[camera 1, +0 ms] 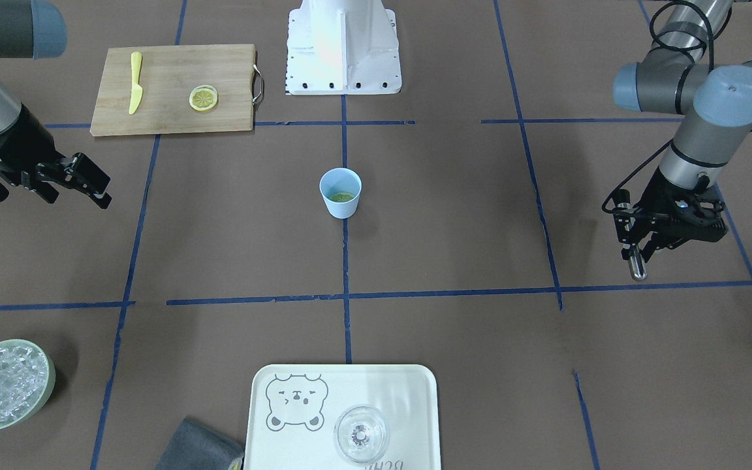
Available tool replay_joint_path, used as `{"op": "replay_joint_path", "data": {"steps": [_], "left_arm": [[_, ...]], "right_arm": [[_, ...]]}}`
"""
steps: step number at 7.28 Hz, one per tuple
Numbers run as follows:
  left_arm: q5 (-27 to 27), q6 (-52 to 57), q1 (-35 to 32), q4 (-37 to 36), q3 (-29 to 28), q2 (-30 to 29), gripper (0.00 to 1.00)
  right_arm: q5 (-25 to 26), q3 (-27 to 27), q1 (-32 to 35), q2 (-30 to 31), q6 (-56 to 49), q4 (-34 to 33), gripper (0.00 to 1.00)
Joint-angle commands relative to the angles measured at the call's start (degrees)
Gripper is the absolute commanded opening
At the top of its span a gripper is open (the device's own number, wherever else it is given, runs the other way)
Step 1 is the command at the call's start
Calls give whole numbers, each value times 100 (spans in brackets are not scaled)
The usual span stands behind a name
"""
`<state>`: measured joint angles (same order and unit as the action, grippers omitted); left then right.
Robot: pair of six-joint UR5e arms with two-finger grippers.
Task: Squeeze lemon into cup
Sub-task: 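Lower the muddler onto the table and open the left gripper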
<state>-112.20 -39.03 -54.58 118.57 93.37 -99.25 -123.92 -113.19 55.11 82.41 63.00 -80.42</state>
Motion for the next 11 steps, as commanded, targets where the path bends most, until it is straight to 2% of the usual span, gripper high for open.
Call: {"op": "replay_joint_path", "data": {"steps": [1,3,11], "left_arm": [[-258,-229,-26,-378,-538,-235,0],[-494,-237,-26,-887,-513,-261,0],[-566,-202,9,-889,-794,-200,0]], "right_arm": [[-9,-63,0,12,2,0,100],[-9,-72,0,21,2,0,100],[9,-72,-9,29,10,0,100]]}}
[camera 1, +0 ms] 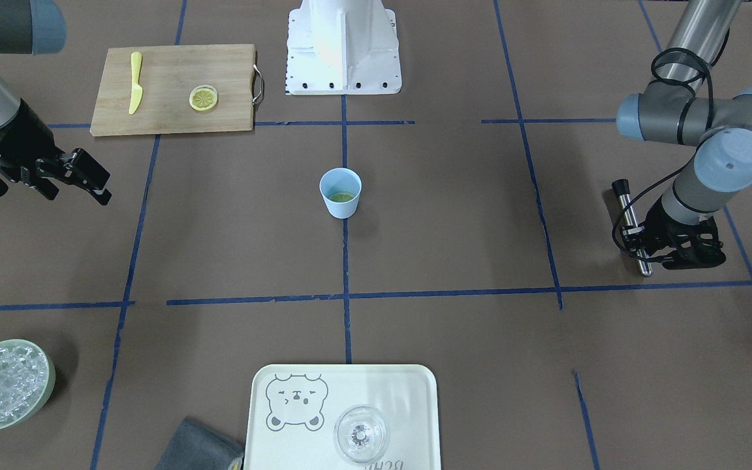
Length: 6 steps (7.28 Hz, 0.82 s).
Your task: Squeeze lemon into cup
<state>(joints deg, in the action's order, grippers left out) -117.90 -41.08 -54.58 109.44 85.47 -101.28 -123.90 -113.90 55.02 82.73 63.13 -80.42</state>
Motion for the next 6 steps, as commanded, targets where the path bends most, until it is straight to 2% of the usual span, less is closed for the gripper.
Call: {"op": "replay_joint_path", "data": {"steps": [1,3,4,6], "left_arm": [[-5,3,9,25,-4,3,0],[-5,3,17,25,-4,3,3],[-5,-5,17,34,-4,3,38],[3,-6,17,34,-4,3,51]], "right_arm": [[7,8,0,-3,6,0,100],[-2,9,0,-3,6,0,100],[7,17,0,-3,-3,0,100],[7,17,0,-3,6,0,100]]}}
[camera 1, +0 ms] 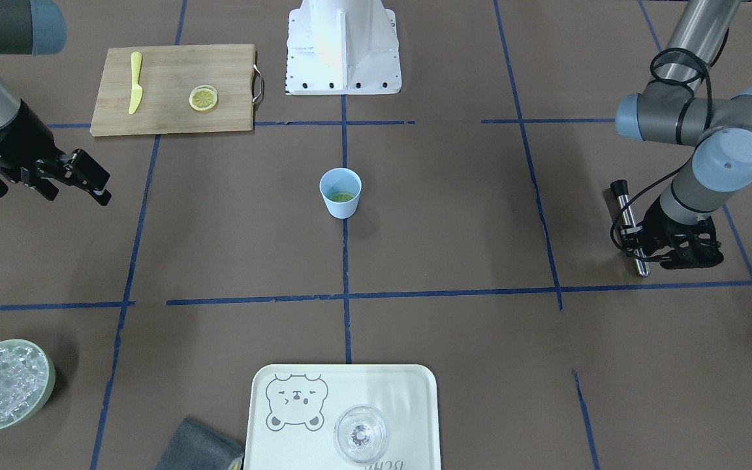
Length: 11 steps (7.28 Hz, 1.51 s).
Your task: Squeeze lemon into cup
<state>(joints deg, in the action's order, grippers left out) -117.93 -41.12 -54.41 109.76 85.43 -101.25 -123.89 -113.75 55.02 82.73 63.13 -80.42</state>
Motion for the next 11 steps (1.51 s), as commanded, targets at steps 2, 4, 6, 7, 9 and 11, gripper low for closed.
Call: {"op": "replay_joint_path", "data": {"steps": [2,4,6,7,9,11], "left_arm": [[-2,-1,-35,-25,157,9,96],[-508,277,-558,-34,518,71,100],[-1046,1487,-1393,-52,615,253,100],[-1239,2076,-1728,-69,606,438,100],[-1452,2835,-2536,-69,563,772,100],[-1601,3879,-3239,-1160,623,757,100]], "right_arm": [[-30,-42,0,-20,-2,0,100],[-431,53,567,58,-125,-122,100],[-960,500,1506,338,-1584,-149,100],[-1197,825,1886,383,-2185,-210,100],[-1208,1265,2572,525,-3888,-752,100],[-1155,1957,2882,324,-5017,-1010,100]]}}
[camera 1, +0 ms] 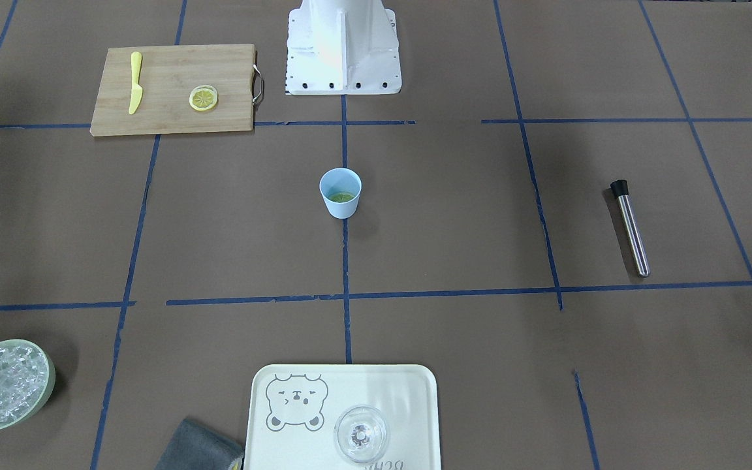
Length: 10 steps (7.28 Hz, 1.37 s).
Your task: Squeeze lemon into cup
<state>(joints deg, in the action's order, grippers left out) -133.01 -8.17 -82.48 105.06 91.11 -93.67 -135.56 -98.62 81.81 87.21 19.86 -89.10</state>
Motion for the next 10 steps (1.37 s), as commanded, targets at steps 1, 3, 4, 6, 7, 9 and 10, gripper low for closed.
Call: {"op": "replay_joint_path", "data": {"steps": [1,3,4,6,7,9,10], "left_arm": [[-85,1233,-609,-1411,195,-19,100],[-49,1318,-699,-2119,206,-2,100],[-41,1292,-699,-2156,232,7,100],[-93,1292,-594,-2096,267,129,100],[-102,1292,-333,-2069,258,130,100],[3,1301,-303,-2060,311,174,100],[-14,1310,-303,-2060,311,104,100]], "right_arm": [[-22,840,203,-308,-903,-151,100],[-49,1186,107,-406,-1036,-151,100],[-49,1178,107,-406,-1037,-160,100],[-58,1126,115,-433,-1037,-160,100],[-58,1108,115,-442,-1037,-160,100],[-58,1099,124,-442,-1037,-151,100],[-58,1064,142,-433,-1037,-151,100]]}}
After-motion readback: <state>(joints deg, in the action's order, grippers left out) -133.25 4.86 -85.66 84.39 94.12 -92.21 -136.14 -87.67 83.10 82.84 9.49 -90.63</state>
